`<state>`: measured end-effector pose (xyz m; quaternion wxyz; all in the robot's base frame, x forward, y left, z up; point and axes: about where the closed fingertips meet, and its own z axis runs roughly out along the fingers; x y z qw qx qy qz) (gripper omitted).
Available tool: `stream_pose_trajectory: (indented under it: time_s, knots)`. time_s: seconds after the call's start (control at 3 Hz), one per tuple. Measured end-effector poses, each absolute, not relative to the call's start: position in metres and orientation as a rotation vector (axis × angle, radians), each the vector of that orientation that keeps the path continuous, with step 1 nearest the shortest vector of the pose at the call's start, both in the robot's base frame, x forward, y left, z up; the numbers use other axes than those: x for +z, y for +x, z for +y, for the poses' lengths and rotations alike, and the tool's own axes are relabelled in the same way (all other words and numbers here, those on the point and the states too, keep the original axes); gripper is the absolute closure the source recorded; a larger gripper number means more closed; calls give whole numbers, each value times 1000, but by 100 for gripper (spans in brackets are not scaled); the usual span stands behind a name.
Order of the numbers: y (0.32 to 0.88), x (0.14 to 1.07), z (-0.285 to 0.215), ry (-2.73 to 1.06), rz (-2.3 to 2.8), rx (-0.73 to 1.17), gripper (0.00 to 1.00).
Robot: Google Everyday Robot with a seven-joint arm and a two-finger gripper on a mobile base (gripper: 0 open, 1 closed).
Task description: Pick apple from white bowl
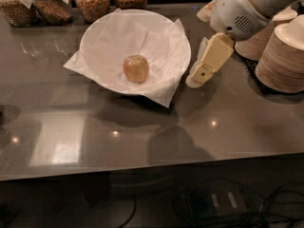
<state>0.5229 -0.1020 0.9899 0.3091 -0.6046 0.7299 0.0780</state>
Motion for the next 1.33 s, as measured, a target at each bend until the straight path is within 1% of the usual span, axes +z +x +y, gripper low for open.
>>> stream_pose_trajectory:
  time_s: [0.33,1.0,1.33]
  knots:
    - [542,979,-76,-1633,1876,228,0]
    - [585,970,-36,-1658,1781,210,0]
    - [585,970,-36,-1658,1780,210,0]
